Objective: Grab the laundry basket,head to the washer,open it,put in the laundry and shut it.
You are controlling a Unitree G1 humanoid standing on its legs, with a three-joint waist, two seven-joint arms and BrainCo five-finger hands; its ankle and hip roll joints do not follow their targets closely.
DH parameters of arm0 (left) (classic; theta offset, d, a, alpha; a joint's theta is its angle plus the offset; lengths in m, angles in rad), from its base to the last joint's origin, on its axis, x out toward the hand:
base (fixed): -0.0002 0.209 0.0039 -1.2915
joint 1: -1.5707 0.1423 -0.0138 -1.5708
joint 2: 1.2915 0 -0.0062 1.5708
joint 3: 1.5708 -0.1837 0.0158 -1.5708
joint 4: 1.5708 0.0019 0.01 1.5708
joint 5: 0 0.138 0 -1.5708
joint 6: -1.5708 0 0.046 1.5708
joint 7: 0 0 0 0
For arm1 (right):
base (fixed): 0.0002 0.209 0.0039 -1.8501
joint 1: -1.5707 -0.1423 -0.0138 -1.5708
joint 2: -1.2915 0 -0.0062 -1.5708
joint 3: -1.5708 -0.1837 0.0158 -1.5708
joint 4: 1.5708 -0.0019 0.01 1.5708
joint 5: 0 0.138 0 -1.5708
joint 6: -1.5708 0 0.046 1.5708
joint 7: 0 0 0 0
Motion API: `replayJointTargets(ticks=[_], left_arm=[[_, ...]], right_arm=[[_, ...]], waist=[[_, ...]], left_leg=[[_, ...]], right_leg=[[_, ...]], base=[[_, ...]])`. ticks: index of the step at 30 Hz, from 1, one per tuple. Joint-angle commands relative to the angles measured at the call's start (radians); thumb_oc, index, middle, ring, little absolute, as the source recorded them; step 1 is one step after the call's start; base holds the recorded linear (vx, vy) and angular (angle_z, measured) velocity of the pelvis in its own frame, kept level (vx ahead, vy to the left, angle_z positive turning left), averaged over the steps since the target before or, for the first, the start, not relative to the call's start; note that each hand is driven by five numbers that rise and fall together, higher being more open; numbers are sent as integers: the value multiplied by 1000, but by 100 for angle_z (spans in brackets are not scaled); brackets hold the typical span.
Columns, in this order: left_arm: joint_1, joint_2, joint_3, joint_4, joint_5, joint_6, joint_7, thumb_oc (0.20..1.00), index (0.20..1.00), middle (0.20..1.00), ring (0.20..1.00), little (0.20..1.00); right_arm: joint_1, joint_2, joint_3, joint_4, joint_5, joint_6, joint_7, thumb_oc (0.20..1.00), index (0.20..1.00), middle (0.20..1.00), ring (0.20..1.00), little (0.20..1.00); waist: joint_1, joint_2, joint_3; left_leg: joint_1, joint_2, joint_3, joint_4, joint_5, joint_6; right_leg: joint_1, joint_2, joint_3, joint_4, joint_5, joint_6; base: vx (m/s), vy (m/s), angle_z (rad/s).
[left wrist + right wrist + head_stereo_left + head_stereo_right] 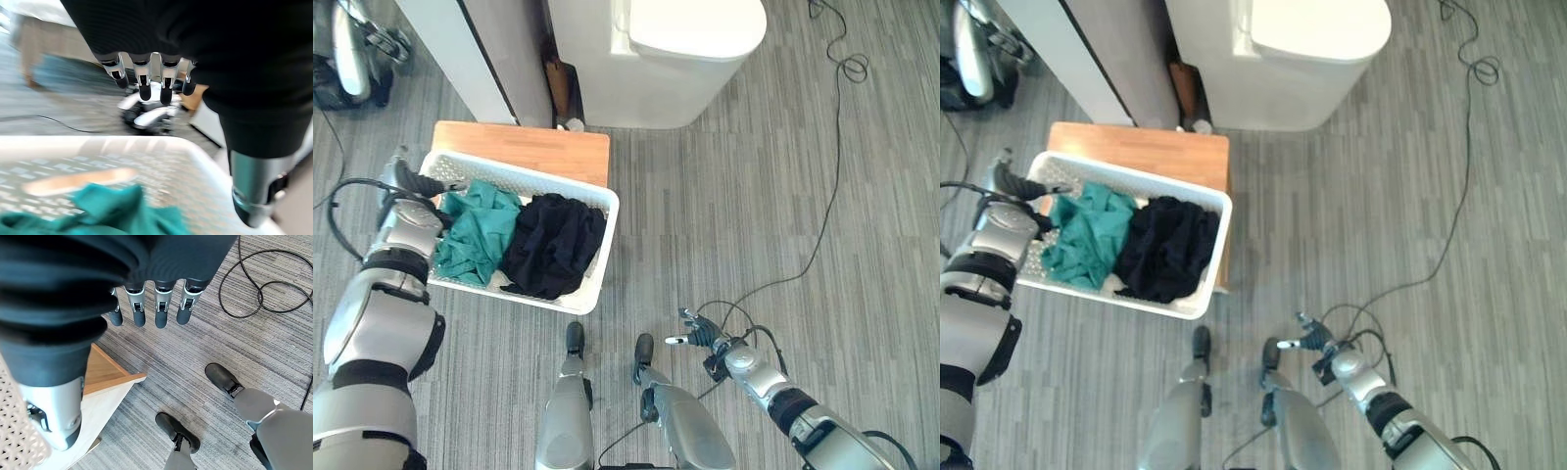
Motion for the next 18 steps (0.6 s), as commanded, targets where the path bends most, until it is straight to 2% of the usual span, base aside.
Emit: replayJointTargets(ticks=[1,9,15,16,18], left_arm=[[-73,111,-21,42,37,-8,27,1000,1000,1000,1000,1000],[-105,209,-2,31,-53,-25,32,1000,1000,1000,1000,1000],[-108,212,-11,63,-109,-21,-22,1000,1000,1000,1000,1000],[-111,212,-16,66,-109,-20,-25,1000,1000,1000,1000,1000],[-117,205,-27,74,-115,-18,-45,1000,1000,1000,1000,1000]], right_arm=[[42,-37,-5,-92,54,-56,-9,1000,1000,1000,1000,1000],[106,-69,-36,-169,85,-77,-10,1000,1000,1000,1000,1000],[145,-103,-71,-206,104,-77,-11,1000,1000,1000,1000,1000],[150,-109,-74,-214,106,-78,-9,1000,1000,1000,1000,1000],[157,-128,-95,-245,122,-82,-11,1000,1000,1000,1000,1000]], waist=[[-8,-61,-20],[-17,-104,-1],[-28,-124,9],[-31,-126,5],[-38,-136,9]], left_leg=[[-95,-2,0,135,-73,26],[-145,11,-11,151,-74,24],[-189,11,-22,166,-76,24],[-183,16,-31,167,-105,16],[-201,18,-34,178,-111,16]], right_leg=[[-15,-97,-2,60,-67,116],[-39,-91,-12,34,-47,123],[-61,-90,-19,21,-33,125],[-53,-85,-13,20,-49,131],[-66,-83,-12,16,-42,132]], base=[[3,-15,-4],[5,-4,1],[21,-1,2],[101,-31,3],[48,-12,1]])
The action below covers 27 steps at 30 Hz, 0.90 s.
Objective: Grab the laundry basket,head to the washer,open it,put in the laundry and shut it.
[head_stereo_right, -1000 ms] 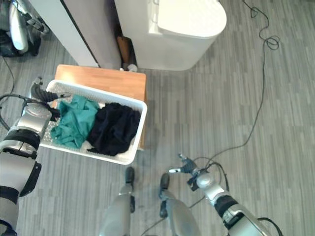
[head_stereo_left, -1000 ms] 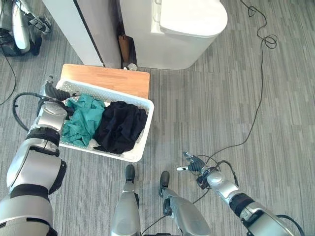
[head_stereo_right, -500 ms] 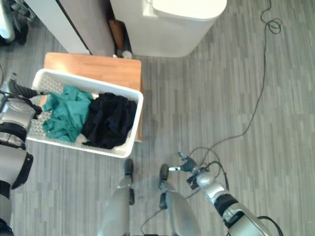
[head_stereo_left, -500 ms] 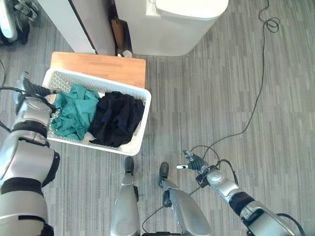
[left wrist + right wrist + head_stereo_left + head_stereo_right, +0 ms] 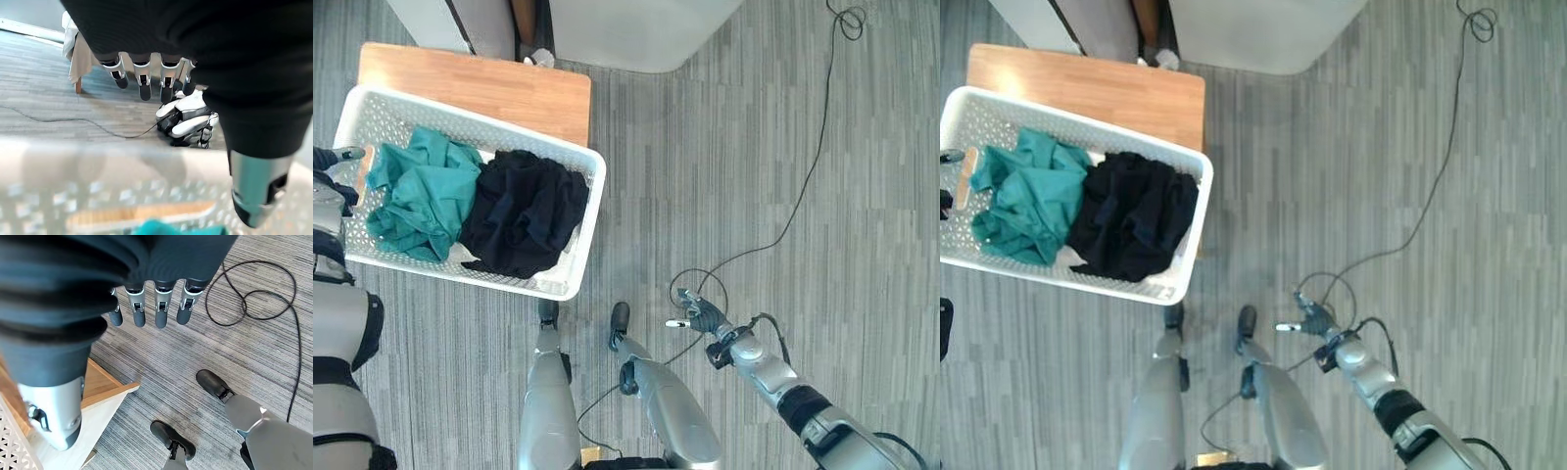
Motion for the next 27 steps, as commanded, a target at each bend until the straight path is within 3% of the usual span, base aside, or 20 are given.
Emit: replayJointTargets(ticks=[1,12,19,23,27], left_arm=[[-25,25,-32,43,-13,-21,-12,1000,1000,1000,1000,1000],[-43,-7,-108,16,40,-12,-73,1000,1000,1000,1000,1000],[28,-11,-66,10,45,-1,-89,1000,1000,1000,1000,1000],[68,-39,-33,16,44,9,-97,1000,1000,1000,1000,1000],[84,-84,-16,34,19,12,-90,1000,1000,1000,1000,1000]], right_arm=[[88,-56,-62,-61,42,-40,-11,1000,1000,1000,1000,1000],[104,-119,-113,-169,58,-57,-20,1000,1000,1000,1000,1000],[104,-159,-194,-275,97,-72,-32,1000,1000,1000,1000,1000],[-9,-202,-225,-308,112,-88,-75,1000,1000,1000,1000,1000],[-197,-203,-180,-299,130,-99,-131,1000,1000,1000,1000,1000]], waist=[[-14,-19,-53],[-46,-18,-45],[-58,-11,-55],[-50,6,-57],[-36,30,-57]], left_leg=[[-92,10,-25,141,-107,15],[-177,4,-33,192,-127,20],[-188,6,-25,198,-134,22],[-184,6,-17,206,-142,26],[-183,1,-7,210,-144,27]], right_leg=[[13,-91,-6,36,-65,130],[-63,-90,0,53,-51,128],[-85,-93,9,61,-44,133],[-92,-96,16,70,-42,132],[-98,-101,26,74,-39,131]], base=[[0,0,0],[-3,1,0],[-4,10,-3],[-14,36,-8],[-25,52,-13]])
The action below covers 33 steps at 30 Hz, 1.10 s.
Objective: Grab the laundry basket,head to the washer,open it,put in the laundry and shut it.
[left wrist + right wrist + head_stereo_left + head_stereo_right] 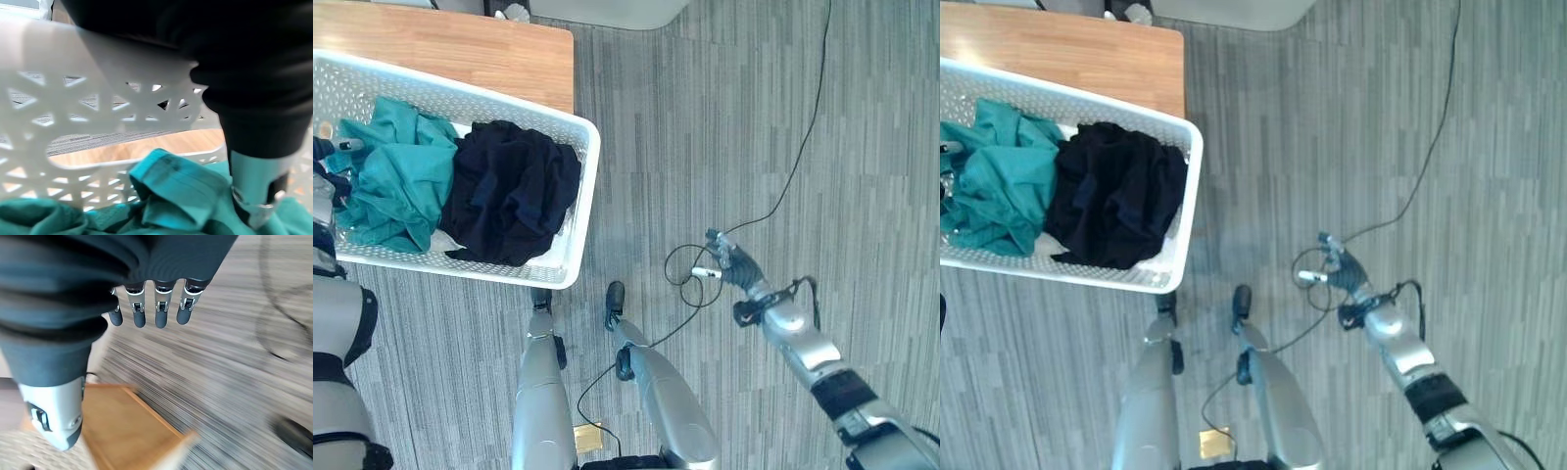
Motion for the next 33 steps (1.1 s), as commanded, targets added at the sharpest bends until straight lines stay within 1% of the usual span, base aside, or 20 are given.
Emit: replayJointTargets(ticks=[1,2,3,4,5,6,7,8,10,14,16,19,28,29,30,33], left_arm=[[77,-106,7,50,-1,4,-19,1000,1000,1000,1000,1000],[77,-105,8,51,-1,4,-18,1000,1000,1000,1000,1000],[74,-131,6,52,-16,3,-14,1000,1000,1000,1000,1000],[74,-130,6,52,-16,3,-14,1000,1000,1000,1000,1000],[85,-155,1,55,-34,1,-11,1000,1000,1000,1000,1000],[87,-164,-2,55,-40,2,-11,1000,1000,1000,1000,1000],[87,-163,-2,55,-40,2,-11,1000,1000,1000,1000,1000],[93,-199,-9,54,-47,2,-8,1000,1000,1000,1000,1000],[86,-234,-22,53,-62,1,-4,1000,1000,1000,1000,1000],[68,-285,-51,54,-101,-3,-1,1000,1000,1000,1000,1000],[61,-304,-60,60,-120,-6,4,1000,1000,1000,1000,1000],[56,-321,-69,61,-133,-7,10,1000,1000,1000,1000,1000],[41,-350,-108,54,-156,-12,14,1000,1000,1000,1000,1000],[39,-355,-116,57,-156,-12,12,1000,1000,1000,1000,1000],[26,-368,-136,60,-159,-15,8,1000,1000,1000,1000,1000],[6,-401,-169,80,-149,-14,6,1000,1000,1000,1000,1000]], right_arm=[[-66,-39,30,-46,25,-53,-72,1000,1000,1000,1000,1000],[-69,-38,32,-43,25,-53,-73,1000,1000,1000,1000,1000],[-132,-20,66,-39,17,-46,-88,1000,1000,1000,1000,1000],[-132,-20,66,-39,17,-46,-88,1000,1000,1000,1000,1000],[-191,10,108,-10,-6,-26,-102,1000,1000,1000,1000,1000],[-217,20,128,5,-39,-10,-111,1000,1000,1000,1000,1000],[-217,20,128,5,-39,-10,-111,1000,1000,1000,1000,1000],[-272,59,168,60,-91,24,-129,1000,1000,1000,1000,1000],[-353,112,209,171,-134,56,-154,1000,1000,1000,1000,1000],[-472,214,240,338,-149,100,-196,1000,1000,1000,1000,1000],[-500,262,241,401,-136,109,-210,1000,1000,1000,1000,1000],[-519,306,241,462,-113,112,-221,1000,1000,1000,1000,1000],[-607,377,285,582,-47,128,-213,1000,1000,1000,1000,1000],[-623,387,293,614,-45,133,-209,1000,1000,1000,1000,1000],[-659,418,314,700,-40,146,-194,1000,1000,1000,1000,1000],[-704,505,349,868,-31,173,-162,1000,1000,1000,1000,1000]], waist=[[-3,42,-59],[-4,42,-58],[2,53,-60],[2,53,-59],[13,62,-64],[16,67,-65],[15,67,-65],[26,75,-70],[35,83,-71],[48,94,-66],[52,94,-62],[55,93,-57],[70,89,-47],[72,88,-46],[78,88,-43],[86,87,-40]], left_leg=[[-58,3,-42,99,-114,0],[-58,4,-42,99,-114,0],[-57,2,-40,96,-114,1],[-57,2,-40,96,-114,1],[-57,0,-41,95,-112,1],[-58,-1,-42,96,-113,1],[-58,-1,-42,96,-113,1],[-58,-3,-42,97,-113,2],[-60,-7,-44,96,-113,4],[-68,-14,-45,94,-105,5],[-70,-16,-46,92,-102,6],[-75,-19,-49,94,-102,7],[-87,-20,-59,104,-100,10],[-87,-20,-59,105,-100,10],[-87,-20,-61,105,-98,10],[-85,-20,-62,105,-94,9]], right_leg=[[0,-91,-23,66,-84,115],[0,-90,-23,67,-84,115],[-3,-92,-23,69,-85,113],[-3,-92,-23,69,-85,113],[-5,-94,-24,72,-86,110],[-5,-95,-24,72,-87,109],[-5,-95,-24,72,-87,109],[-6,-97,-23,74,-88,107],[-7,-99,-26,76,-88,105],[-15,-100,-27,79,-87,101],[-17,-101,-31,79,-87,100],[-17,-101,-33,81,-87,100],[-21,-99,-42,88,-88,97],[-21,-99,-43,90,-88,96],[-20,-100,-46,92,-88,95],[-18,-99,-48,92,-87,93]], base=[[-16,31,-8],[-18,42,-3],[0,0,0],[-3,36,2],[0,0,0],[0,0,0],[0,0,0],[0,0,0],[0,0,0],[-5,5,1],[0,0,0],[0,0,0],[-1,2,1],[-10,14,10],[-10,11,10],[-2,1,2]])
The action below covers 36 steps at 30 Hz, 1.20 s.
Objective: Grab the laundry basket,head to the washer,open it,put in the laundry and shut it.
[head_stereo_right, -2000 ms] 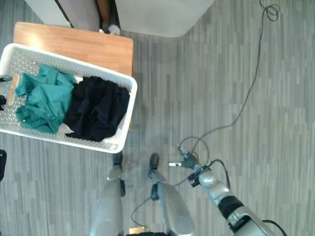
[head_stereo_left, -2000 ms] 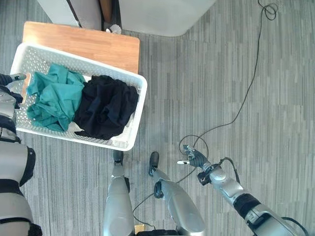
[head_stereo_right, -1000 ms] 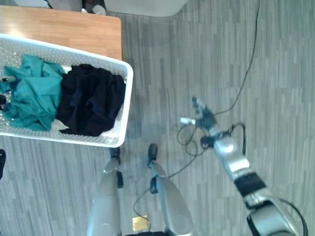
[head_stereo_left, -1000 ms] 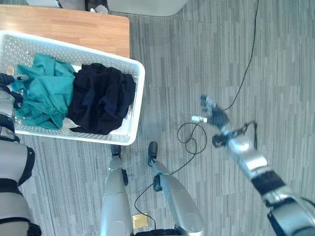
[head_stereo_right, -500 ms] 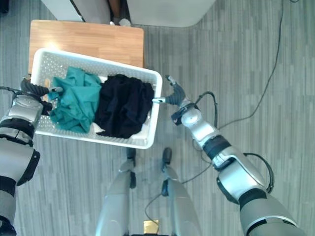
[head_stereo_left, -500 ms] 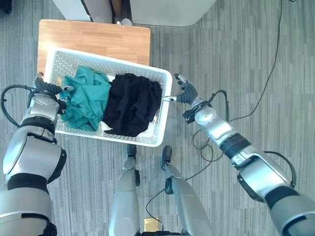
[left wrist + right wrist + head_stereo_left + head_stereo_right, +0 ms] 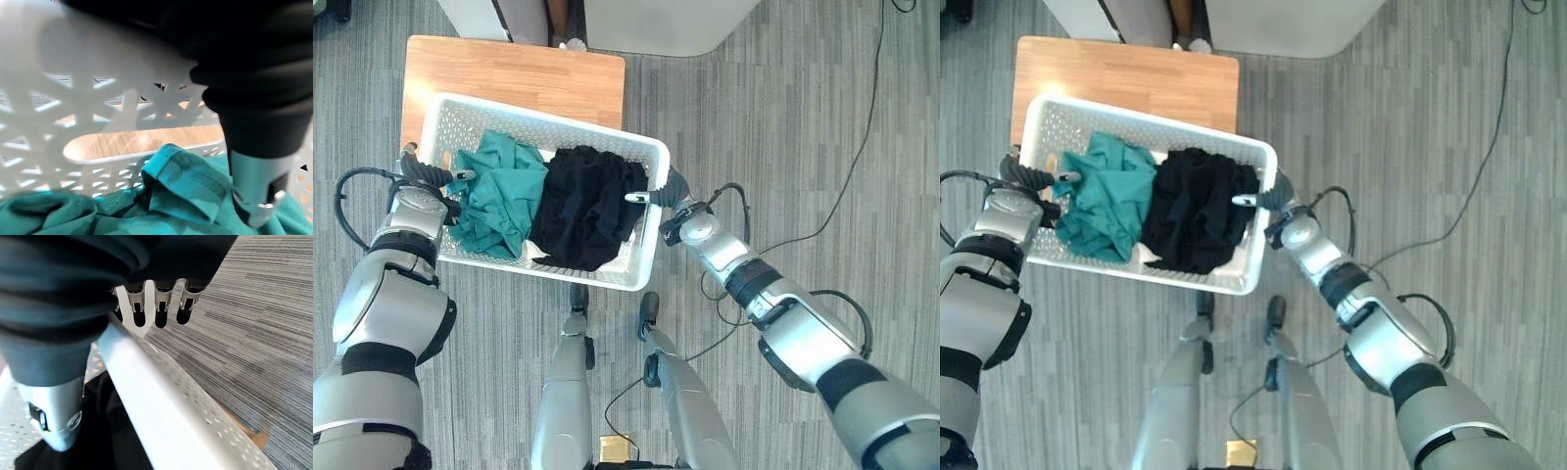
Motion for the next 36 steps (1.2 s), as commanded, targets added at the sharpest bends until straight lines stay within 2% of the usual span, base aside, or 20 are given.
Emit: replayJointTargets(ticks=[1,4,5,6,7,8,9,10,11,16,27,34,36], left_arm=[[-22,-121,-64,77,-4,-13,-22,1000,1000,1000,1000,1000],[-23,-180,-81,88,7,-12,-22,1000,1000,1000,1000,1000],[-19,-196,-86,87,6,-11,-22,925,925,925,925,925],[-12,-222,-90,89,6,-9,-26,708,708,708,708,708],[-5,-247,-95,89,10,-8,-25,432,432,432,432,432],[-2,-272,-100,86,17,-6,-24,200,200,200,200,200],[0,-290,-103,87,20,-5,-26,200,200,200,200,200],[-1,-290,-103,87,20,-5,-26,200,200,200,200,200],[22,-346,-117,82,39,1,-33,200,200,200,200,200],[38,-374,-154,46,97,-7,-32,200,200,200,200,200],[55,-329,-151,17,113,-27,-11,200,200,200,200,200],[142,-324,-119,-60,122,-57,-4,200,200,200,200,200],[205,-334,-92,-146,62,-87,-16,200,200,200,200,200]], right_arm=[[-72,117,32,196,19,24,46,1000,1000,1000,1000,1000],[-99,199,53,344,9,49,67,1000,1000,1000,1000,1000],[-105,214,53,376,11,55,71,1000,1000,1000,1000,1000],[-106,231,56,414,5,65,79,1000,1000,1000,1000,1000],[-104,244,53,447,4,73,83,1000,1000,1000,1000,1000],[-100,249,47,469,6,79,86,940,940,940,940,940],[-102,251,40,482,10,80,86,787,787,787,787,787],[-102,251,40,482,10,80,86,498,498,498,498,498],[-96,248,20,495,41,81,80,200,200,200,200,200],[-85,242,27,465,72,66,69,200,200,200,200,200],[-97,200,28,386,121,38,62,200,200,200,200,200],[-61,115,-20,319,99,27,61,200,200,200,200,200],[-21,71,-46,274,99,23,61,200,200,200,200,200]], waist=[[3,-28,25],[13,-25,26],[15,-23,26],[19,-20,26],[22,-17,25],[25,-13,26],[27,-11,26],[28,-11,26],[32,-2,28],[27,4,33],[11,6,37],[-4,9,7],[-11,17,-4]], left_leg=[[-31,6,-38,55,-84,3],[-24,3,-41,52,-80,3],[-22,2,-41,51,-79,4],[-21,-1,-43,49,-78,4],[-21,-3,-44,50,-77,4],[-20,-5,-45,49,-76,4],[-21,-6,-47,48,-75,3],[-21,-6,-47,48,-75,3],[-23,-12,-49,45,-71,3],[-25,-15,-50,37,-63,3],[-12,-10,-35,30,-59,1],[52,-6,-14,23,-76,3],[87,-7,-7,18,-84,6]], right_leg=[[31,-69,-24,37,-80,83],[36,-68,-27,37,-82,80],[37,-67,-27,38,-83,80],[39,-66,-27,39,-84,79],[40,-67,-29,39,-85,78],[40,-68,-30,40,-86,78],[41,-68,-31,41,-87,77],[41,-68,-31,41,-87,77],[39,-69,-31,43,-89,76],[31,-69,-30,47,-90,76],[24,-68,-19,50,-83,80],[62,-70,-6,62,-100,79],[87,-73,-1,68,-110,79]], base=[[3,-3,4],[5,0,4],[9,4,4],[4,4,3],[4,5,3],[0,0,0],[0,0,0],[-8,19,5],[-6,17,6],[-5,11,6],[-4,7,-2],[15,6,-2],[57,18,-16]])
